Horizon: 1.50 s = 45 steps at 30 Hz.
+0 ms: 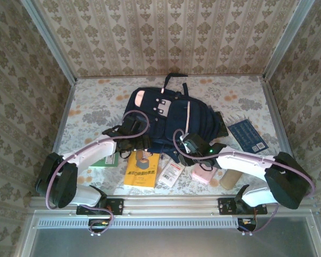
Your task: Pack books, pencil case, and school supplies into a backpack
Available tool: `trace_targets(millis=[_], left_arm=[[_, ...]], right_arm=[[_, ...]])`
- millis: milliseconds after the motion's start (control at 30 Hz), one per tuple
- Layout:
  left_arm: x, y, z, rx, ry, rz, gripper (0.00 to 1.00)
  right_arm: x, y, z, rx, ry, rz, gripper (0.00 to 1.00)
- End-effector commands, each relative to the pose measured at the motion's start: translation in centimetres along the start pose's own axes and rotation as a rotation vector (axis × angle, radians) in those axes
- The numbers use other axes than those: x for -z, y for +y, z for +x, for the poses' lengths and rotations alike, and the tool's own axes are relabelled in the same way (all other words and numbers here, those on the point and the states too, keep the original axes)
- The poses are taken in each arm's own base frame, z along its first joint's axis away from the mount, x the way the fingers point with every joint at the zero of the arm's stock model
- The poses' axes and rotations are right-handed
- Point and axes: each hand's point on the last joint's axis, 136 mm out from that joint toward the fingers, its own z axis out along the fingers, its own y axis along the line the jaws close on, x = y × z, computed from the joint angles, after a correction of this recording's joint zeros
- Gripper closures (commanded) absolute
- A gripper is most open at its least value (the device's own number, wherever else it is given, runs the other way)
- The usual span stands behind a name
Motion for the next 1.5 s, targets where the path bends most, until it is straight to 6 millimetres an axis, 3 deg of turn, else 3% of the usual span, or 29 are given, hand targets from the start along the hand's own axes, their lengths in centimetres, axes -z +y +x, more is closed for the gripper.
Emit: trace_targets(millis=[0, 333, 767, 1100, 1200, 1367, 1467], left_arm=[[0.3, -0.2, -0.6, 0.024, -0.028, 0.028, 0.03], [-0.3, -0.3, -0.1, 0.034, -0.012, 0.043, 0.04], [-1.1, -0.2, 0.5, 0.043, 0.006, 0.050, 0.04], [-1.5, -0.1, 0.8, 0.045, 0.017, 0.049, 0.04], [-1.8, 0.0, 0.8, 0.047, 0.020, 0.041, 0.04], [-2.7, 1.3, 1.2, 0.065, 0.047, -0.036, 0.03], [-3.1, 1.9, 1.4, 0.083, 0.066, -0.075, 0.03]], right_arm=[[-0.6, -0.3, -1.3, -0.041, -0.019, 0.024, 0.67], [-1.5, 2.0, -2.3, -0.028, -0.021, -0.052, 0.59], [-1.5, 3.6, -2.9, -0.021, -0.036, -0.112, 0.58], [-3.6, 3.5, -3.1, -0.051, -0.006, -0.091, 0.55], [-4.1, 3.1, -3.3, -0.070, -0.010, -0.071, 0.61], [-3.0, 1.9, -4.3, -0.105, -0.060, -0.035, 0.92], [-1.8, 0.6, -4.4, -0.128, -0.090, -0.004, 1.00]])
